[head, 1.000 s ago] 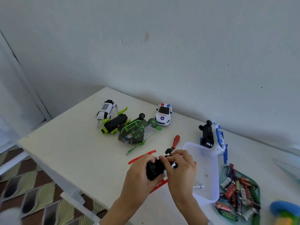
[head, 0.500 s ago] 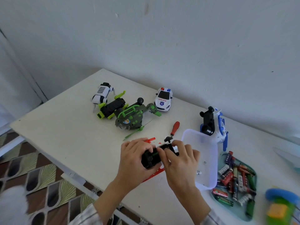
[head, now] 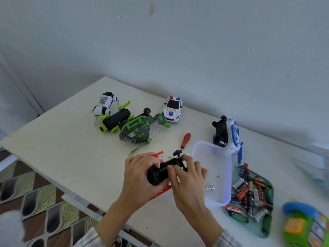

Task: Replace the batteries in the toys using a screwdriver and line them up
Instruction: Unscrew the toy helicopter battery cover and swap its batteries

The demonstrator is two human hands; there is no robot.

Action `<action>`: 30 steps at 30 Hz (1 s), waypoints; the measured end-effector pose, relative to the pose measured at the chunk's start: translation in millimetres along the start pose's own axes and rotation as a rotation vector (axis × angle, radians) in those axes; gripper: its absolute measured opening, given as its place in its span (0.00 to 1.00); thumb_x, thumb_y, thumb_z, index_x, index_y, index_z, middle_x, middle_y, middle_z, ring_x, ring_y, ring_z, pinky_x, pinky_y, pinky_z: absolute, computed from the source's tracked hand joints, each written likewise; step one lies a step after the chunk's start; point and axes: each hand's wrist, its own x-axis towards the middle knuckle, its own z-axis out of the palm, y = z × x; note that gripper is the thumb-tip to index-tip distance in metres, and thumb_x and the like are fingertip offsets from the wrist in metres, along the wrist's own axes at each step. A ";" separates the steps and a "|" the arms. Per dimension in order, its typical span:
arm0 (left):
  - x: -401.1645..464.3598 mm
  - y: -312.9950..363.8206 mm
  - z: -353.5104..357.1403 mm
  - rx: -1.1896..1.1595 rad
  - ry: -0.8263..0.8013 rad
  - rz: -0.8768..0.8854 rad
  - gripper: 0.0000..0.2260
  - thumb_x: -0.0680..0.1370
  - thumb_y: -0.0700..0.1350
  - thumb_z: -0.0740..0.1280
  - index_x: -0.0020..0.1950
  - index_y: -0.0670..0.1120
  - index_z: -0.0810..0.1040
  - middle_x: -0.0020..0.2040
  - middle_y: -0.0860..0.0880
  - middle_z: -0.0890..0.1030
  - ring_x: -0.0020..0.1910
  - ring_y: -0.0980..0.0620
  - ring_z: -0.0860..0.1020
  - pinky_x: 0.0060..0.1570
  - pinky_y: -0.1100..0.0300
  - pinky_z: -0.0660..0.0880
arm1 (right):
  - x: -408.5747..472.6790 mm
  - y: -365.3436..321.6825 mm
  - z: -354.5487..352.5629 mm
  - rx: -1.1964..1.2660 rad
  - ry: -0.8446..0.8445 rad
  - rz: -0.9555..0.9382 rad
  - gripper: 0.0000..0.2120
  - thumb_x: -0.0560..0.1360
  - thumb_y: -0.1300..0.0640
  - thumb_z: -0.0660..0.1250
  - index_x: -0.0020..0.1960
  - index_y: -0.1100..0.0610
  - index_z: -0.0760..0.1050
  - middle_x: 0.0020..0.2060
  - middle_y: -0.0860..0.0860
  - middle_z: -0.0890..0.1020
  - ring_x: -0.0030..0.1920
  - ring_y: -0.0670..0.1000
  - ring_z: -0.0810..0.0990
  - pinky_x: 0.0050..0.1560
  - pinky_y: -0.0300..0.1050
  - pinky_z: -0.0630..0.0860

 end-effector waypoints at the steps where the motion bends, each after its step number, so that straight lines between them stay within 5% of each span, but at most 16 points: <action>1: 0.1 -0.3 -0.8 0.001 0.000 -0.001 0.19 0.65 0.58 0.75 0.46 0.54 0.69 0.46 0.57 0.83 0.54 0.56 0.77 0.50 0.53 0.68 | 0.5 -0.7 -4.4 -0.005 -0.045 0.003 0.26 0.81 0.41 0.47 0.39 0.46 0.79 0.54 0.49 0.77 0.45 0.53 0.73 0.46 0.46 0.60; 5: 0.8 -1.3 -2.0 0.006 -0.044 -0.028 0.18 0.64 0.59 0.73 0.46 0.55 0.69 0.46 0.56 0.81 0.50 0.53 0.77 0.50 0.57 0.64 | 10.0 9.2 -39.1 0.157 -0.320 0.094 0.28 0.74 0.31 0.46 0.50 0.42 0.81 0.59 0.42 0.71 0.56 0.46 0.68 0.53 0.43 0.59; 8: -0.7 -3.4 -1.2 0.045 -0.049 -0.016 0.17 0.64 0.60 0.72 0.44 0.54 0.70 0.46 0.55 0.81 0.49 0.52 0.75 0.49 0.56 0.63 | 14.1 35.1 -78.0 0.296 -0.183 0.170 0.14 0.76 0.42 0.61 0.45 0.49 0.81 0.47 0.42 0.78 0.46 0.43 0.75 0.50 0.44 0.69; 11: 0.5 -2.0 -0.3 0.052 -0.047 -0.014 0.17 0.64 0.60 0.71 0.42 0.52 0.71 0.45 0.55 0.80 0.47 0.52 0.74 0.48 0.54 0.62 | 14.0 85.0 -117.9 0.131 -0.233 0.351 0.06 0.74 0.55 0.68 0.39 0.50 0.78 0.36 0.41 0.79 0.35 0.40 0.76 0.37 0.34 0.69; 18: 3.7 1.3 0.2 0.076 -0.049 -0.001 0.16 0.63 0.60 0.69 0.40 0.49 0.73 0.44 0.54 0.79 0.47 0.51 0.74 0.47 0.54 0.61 | -31.0 134.7 -124.4 -0.318 -0.840 0.348 0.10 0.72 0.60 0.66 0.38 0.45 0.76 0.42 0.46 0.80 0.42 0.49 0.79 0.42 0.40 0.75; 23: 3.6 3.3 0.5 0.107 -0.050 0.016 0.16 0.63 0.60 0.68 0.38 0.48 0.75 0.44 0.55 0.78 0.47 0.50 0.74 0.48 0.53 0.62 | -46.9 138.4 -112.0 -0.312 -0.779 0.284 0.04 0.72 0.58 0.67 0.46 0.50 0.77 0.44 0.49 0.80 0.45 0.51 0.78 0.39 0.41 0.72; 27: 4.2 1.6 0.3 0.096 -0.060 -0.002 0.17 0.63 0.61 0.68 0.39 0.48 0.75 0.44 0.54 0.79 0.48 0.49 0.74 0.48 0.52 0.63 | -46.5 134.5 -114.8 -0.244 -0.746 0.268 0.07 0.72 0.58 0.68 0.42 0.49 0.71 0.38 0.46 0.76 0.39 0.48 0.74 0.32 0.37 0.65; 30: 4.8 -0.6 1.0 0.090 -0.062 -0.007 0.17 0.63 0.61 0.69 0.39 0.48 0.74 0.43 0.54 0.78 0.48 0.50 0.74 0.48 0.53 0.62 | -40.6 130.5 -131.6 -0.024 -0.619 0.325 0.11 0.70 0.59 0.71 0.39 0.46 0.71 0.36 0.43 0.77 0.36 0.41 0.74 0.35 0.33 0.71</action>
